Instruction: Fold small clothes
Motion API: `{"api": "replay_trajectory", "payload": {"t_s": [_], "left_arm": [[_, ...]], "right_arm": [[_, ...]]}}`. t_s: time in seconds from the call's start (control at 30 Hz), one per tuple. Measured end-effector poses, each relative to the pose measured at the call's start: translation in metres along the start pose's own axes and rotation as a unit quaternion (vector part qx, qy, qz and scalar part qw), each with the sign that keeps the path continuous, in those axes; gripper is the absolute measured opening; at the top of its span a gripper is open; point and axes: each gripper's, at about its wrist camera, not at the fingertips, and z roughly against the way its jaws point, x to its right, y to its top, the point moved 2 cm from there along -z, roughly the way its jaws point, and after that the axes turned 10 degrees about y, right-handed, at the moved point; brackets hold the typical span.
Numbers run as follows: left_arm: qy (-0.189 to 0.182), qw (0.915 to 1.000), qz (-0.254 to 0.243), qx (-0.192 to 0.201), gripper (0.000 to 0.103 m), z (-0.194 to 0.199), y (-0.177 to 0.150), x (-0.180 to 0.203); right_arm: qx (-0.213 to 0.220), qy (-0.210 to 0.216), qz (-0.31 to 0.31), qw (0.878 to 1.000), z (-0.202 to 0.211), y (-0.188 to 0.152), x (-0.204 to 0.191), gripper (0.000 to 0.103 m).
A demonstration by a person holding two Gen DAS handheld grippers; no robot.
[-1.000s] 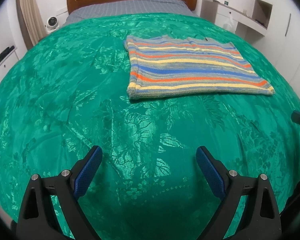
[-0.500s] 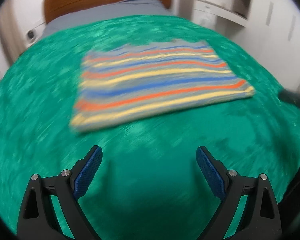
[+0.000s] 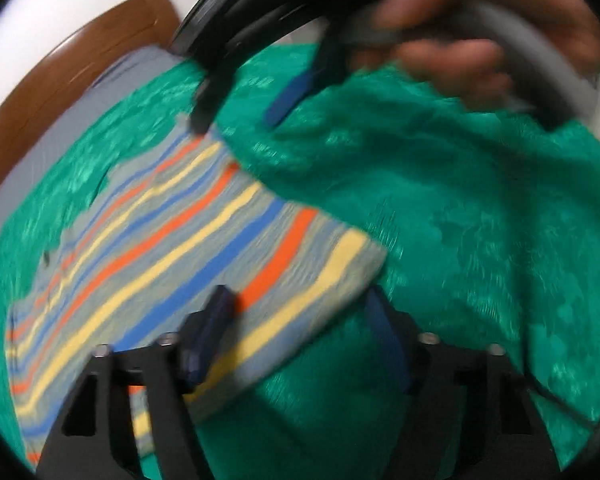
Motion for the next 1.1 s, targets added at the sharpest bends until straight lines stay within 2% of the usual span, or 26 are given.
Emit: {"api": "replay_trajectory", "payload": {"t_s": [0.03,0.07,0.1,0.2,0.27,0.33,0.43,0.53,0.57,0.7,0.77,0.87,0.97,1.0,1.03,1.07,1.1], "left_arm": [[-0.005,1.0,0.001,0.003,0.027,-0.001,0.002,0.001],[-0.003,1.0,0.006,0.003,0.018,-0.003,0.003,0.0],[0.003,0.9999,0.014,0.003,0.009,-0.004,0.003,-0.004],[-0.02,0.9977,0.063,0.009,0.005,0.001,0.001,-0.024],[-0.025,0.9937,0.108,0.02,0.005,0.012,-0.004,-0.044],[-0.03,0.9861,0.16,0.031,0.004,0.026,-0.011,-0.067],[-0.031,0.9682,0.243,0.049,0.004,0.052,-0.03,-0.112],[-0.025,0.9477,0.314,0.054,0.004,0.075,-0.059,-0.156],[-0.022,0.9392,0.339,0.053,0.004,0.083,-0.074,-0.174],[-0.001,0.9169,0.397,0.037,0.004,0.098,-0.123,-0.217],[0.013,0.9061,0.422,0.023,0.004,0.101,-0.149,-0.235],[0.024,0.8946,0.446,0.0,0.004,0.1,-0.18,-0.246],[0.055,0.8868,0.457,-0.042,0.018,0.094,-0.206,-0.256],[0.06,0.8844,0.46,-0.05,0.029,0.093,-0.213,-0.258],[0.059,0.8823,0.464,-0.051,0.046,0.095,-0.217,-0.259],[0.065,0.8796,0.469,-0.05,0.056,0.098,-0.222,-0.261],[0.071,0.8771,0.473,-0.044,0.071,0.103,-0.225,-0.264]], "right_arm": [[-0.003,0.008,-0.012,1.0,-0.009,0.006,0.007,0.061],[-0.006,0.014,-0.028,0.999,-0.019,0.013,0.016,0.059],[-0.006,0.02,-0.038,0.999,-0.025,0.016,0.021,0.053],[-0.008,0.042,-0.058,0.997,-0.043,0.027,0.029,0.011],[0.005,0.043,-0.048,0.998,-0.04,0.034,0.02,0.01],[0.014,0.037,-0.019,0.999,-0.03,0.042,-0.004,0.009],[0.022,0.046,0.02,0.999,-0.022,0.054,-0.053,0.009],[0.017,0.058,0.065,0.996,-0.035,0.066,-0.112,0.009],[0.014,0.065,0.078,0.995,-0.044,0.07,-0.132,0.009],[-0.011,0.084,0.126,0.988,-0.104,0.077,-0.205,0.008],[-0.026,0.091,0.134,0.986,-0.134,0.077,-0.227,0.008],[-0.052,0.082,0.148,0.984,-0.19,0.07,-0.254,0.008],[-0.063,0.086,0.132,0.985,-0.233,0.059,-0.26,0.014],[-0.068,0.089,0.121,0.986,-0.242,0.056,-0.259,0.02],[-0.072,0.091,0.11,0.987,-0.247,0.054,-0.258,0.035],[-0.072,0.094,0.1,0.988,-0.249,0.051,-0.257,0.04],[-0.065,0.104,0.094,0.988,-0.244,0.049,-0.256,0.043]]}}
